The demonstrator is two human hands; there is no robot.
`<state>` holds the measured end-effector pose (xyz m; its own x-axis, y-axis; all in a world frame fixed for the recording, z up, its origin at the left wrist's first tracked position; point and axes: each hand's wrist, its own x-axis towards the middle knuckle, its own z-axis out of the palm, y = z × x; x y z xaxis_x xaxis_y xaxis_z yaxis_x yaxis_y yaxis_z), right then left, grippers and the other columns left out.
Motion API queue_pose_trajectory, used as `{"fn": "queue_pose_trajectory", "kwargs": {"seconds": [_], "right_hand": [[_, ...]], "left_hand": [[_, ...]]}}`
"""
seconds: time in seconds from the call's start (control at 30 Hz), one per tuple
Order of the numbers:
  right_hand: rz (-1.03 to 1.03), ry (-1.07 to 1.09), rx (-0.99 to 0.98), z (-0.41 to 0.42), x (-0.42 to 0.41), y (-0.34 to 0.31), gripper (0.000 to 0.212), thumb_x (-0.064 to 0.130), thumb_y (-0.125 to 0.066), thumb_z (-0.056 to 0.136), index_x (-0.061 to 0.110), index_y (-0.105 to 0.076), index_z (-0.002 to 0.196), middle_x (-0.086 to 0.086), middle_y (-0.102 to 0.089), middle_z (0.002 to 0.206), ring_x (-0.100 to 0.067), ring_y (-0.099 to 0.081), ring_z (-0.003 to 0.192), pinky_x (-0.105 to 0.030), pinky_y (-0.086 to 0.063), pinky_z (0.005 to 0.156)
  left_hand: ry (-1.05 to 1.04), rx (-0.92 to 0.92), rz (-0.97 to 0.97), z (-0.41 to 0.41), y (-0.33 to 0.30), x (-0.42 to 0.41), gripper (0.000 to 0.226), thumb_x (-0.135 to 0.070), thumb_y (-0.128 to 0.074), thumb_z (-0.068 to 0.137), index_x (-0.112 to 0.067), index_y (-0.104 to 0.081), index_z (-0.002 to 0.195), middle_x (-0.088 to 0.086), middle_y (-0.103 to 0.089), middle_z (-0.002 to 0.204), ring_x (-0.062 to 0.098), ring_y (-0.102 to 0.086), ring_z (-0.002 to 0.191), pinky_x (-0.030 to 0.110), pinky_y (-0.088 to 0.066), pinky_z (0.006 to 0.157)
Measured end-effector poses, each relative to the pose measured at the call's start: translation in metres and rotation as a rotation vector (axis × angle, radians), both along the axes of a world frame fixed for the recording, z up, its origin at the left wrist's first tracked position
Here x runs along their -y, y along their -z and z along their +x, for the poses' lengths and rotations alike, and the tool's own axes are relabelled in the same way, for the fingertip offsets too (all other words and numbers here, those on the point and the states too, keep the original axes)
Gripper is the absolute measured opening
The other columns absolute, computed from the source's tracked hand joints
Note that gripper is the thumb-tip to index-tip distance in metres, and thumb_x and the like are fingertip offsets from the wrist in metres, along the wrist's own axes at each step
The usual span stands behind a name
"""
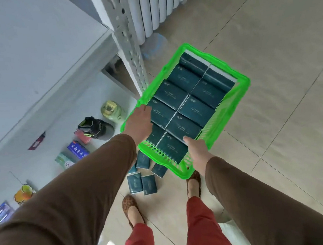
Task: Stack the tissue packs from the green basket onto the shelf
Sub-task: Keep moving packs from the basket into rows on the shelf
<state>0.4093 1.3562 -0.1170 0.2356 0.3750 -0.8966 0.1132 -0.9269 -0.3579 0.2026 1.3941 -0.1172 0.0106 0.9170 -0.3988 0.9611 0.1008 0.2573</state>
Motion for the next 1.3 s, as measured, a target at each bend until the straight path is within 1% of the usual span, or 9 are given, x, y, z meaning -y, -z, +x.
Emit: {"fn": "queue_pose_trajectory", "kwargs": {"seconds": [0.13,0.23,0.4,0.53,0.63,0.73,0.93,1.07,1.3], "right_hand": [[-0.077,0.009,-0.031,0.006,-0.024,0.034,0.062,0.040,-0.070,0.090,0.003,-0.047,0.134,-0.009,-0.052,0.109,-0.025,-0.048,0.094,-0.033,-0.038,0.083],[-0.103,-0.006,-0.089,0.007,-0.029,0.052,0.061,0.036,-0.068,0.092,0.002,-0.044,0.137,-0.013,-0.056,0.131,-0.034,-0.057,0.117,-0.042,-0.046,0.103],[-0.181,-0.028,-0.030,0.003,-0.042,0.058,0.062,0.035,-0.065,0.094,0.001,-0.036,0.138,-0.016,-0.054,0.138,-0.036,-0.058,0.121,-0.044,-0.047,0.104],[-0.149,0.004,-0.084,0.002,-0.046,0.050,0.050,0.036,-0.064,0.095,0.003,-0.045,0.127,-0.009,-0.056,0.105,-0.028,-0.063,0.078,-0.040,-0.059,0.082],[-0.078,0.038,-0.153,0.008,-0.041,0.031,0.043,0.033,-0.069,0.093,0.002,-0.054,0.120,-0.004,-0.053,0.085,-0.023,-0.059,0.077,-0.030,-0.058,0.063],[0.060,0.054,-0.150,0.016,-0.032,0.004,0.042,0.029,-0.070,0.093,0.006,-0.047,0.120,-0.001,-0.049,0.081,-0.023,-0.057,0.079,-0.024,-0.049,0.054],[0.464,-0.233,-0.123,-0.011,0.018,-0.084,0.052,0.030,-0.068,0.093,0.007,-0.041,0.130,-0.005,-0.049,0.121,-0.028,-0.054,0.118,-0.048,-0.045,0.106],[0.789,-0.356,-0.200,-0.067,0.084,-0.158,0.027,0.037,-0.065,0.093,0.024,-0.049,0.109,0.007,-0.059,0.104,-0.003,-0.059,0.094,-0.030,-0.044,0.084],[1.068,-0.520,-0.476,-0.209,0.239,-0.264,0.031,0.042,-0.067,0.089,0.021,-0.047,0.100,0.015,-0.044,0.086,-0.006,-0.045,0.078,-0.021,-0.041,0.073]], "left_hand": [[0.176,-0.206,0.063,0.015,0.035,-0.038,0.065,0.003,-0.062,0.077,-0.005,-0.042,0.138,0.013,-0.047,0.133,0.033,-0.048,0.116,0.045,-0.047,0.092],[0.285,-0.313,0.014,0.017,0.050,-0.051,0.073,-0.008,-0.073,0.075,-0.006,-0.040,0.140,0.012,-0.047,0.136,0.031,-0.047,0.119,0.044,-0.047,0.092],[0.288,-0.412,0.012,0.019,0.060,-0.048,0.080,-0.013,-0.067,0.078,-0.009,-0.029,0.148,0.010,-0.042,0.143,0.030,-0.045,0.117,0.040,-0.041,0.087],[0.324,-0.506,0.064,0.023,0.054,-0.053,0.050,-0.014,-0.062,0.079,-0.012,-0.052,0.127,0.008,-0.049,0.121,0.028,-0.047,0.106,0.038,-0.040,0.077],[0.329,-0.531,0.083,0.015,0.035,-0.048,0.029,-0.020,-0.065,0.079,-0.019,-0.062,0.108,0.006,-0.048,0.123,0.029,-0.044,0.113,0.037,-0.038,0.083],[0.162,-0.453,0.025,0.002,0.005,-0.023,0.052,-0.045,-0.072,0.074,-0.019,-0.059,0.117,0.008,-0.051,0.124,0.030,-0.045,0.116,0.040,-0.039,0.088],[-0.451,0.007,0.183,-0.027,-0.091,0.087,0.043,-0.043,-0.070,0.076,-0.019,-0.045,0.102,0.007,-0.060,0.089,0.033,-0.062,0.083,0.032,-0.039,0.059],[-0.701,0.109,0.349,-0.066,-0.167,0.197,0.045,-0.039,-0.070,0.079,-0.022,-0.047,0.113,-0.004,-0.054,0.085,0.024,-0.056,0.073,0.032,-0.044,0.061],[-1.019,0.219,0.575,-0.178,-0.283,0.424,0.036,-0.044,-0.067,0.074,-0.030,-0.043,0.097,-0.014,-0.058,0.080,0.002,-0.054,0.071,0.026,-0.037,0.053]]}}
